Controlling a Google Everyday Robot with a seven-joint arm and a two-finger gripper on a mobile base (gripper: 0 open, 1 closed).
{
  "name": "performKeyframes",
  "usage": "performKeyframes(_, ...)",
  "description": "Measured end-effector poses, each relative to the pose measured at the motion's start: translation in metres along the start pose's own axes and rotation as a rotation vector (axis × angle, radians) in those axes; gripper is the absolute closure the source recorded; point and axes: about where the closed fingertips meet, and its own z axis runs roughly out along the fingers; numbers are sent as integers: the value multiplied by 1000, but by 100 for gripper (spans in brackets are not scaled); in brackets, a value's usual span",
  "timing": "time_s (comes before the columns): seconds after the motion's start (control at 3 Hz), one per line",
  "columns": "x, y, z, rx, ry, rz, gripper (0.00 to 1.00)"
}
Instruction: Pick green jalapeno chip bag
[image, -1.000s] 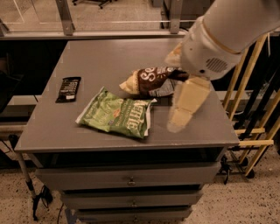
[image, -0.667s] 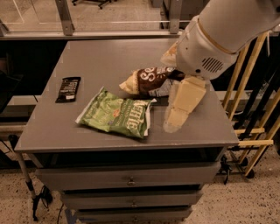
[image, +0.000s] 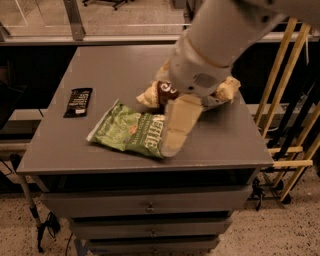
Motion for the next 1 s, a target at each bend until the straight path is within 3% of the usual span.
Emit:
performKeyframes(0.33,-37,-4,51,-87,26,-108,0)
performKeyframes(0.67,-59,-13,88,-142,45,-174,0)
performKeyframes(1.0,-63,-38,112,-139,57,-186,0)
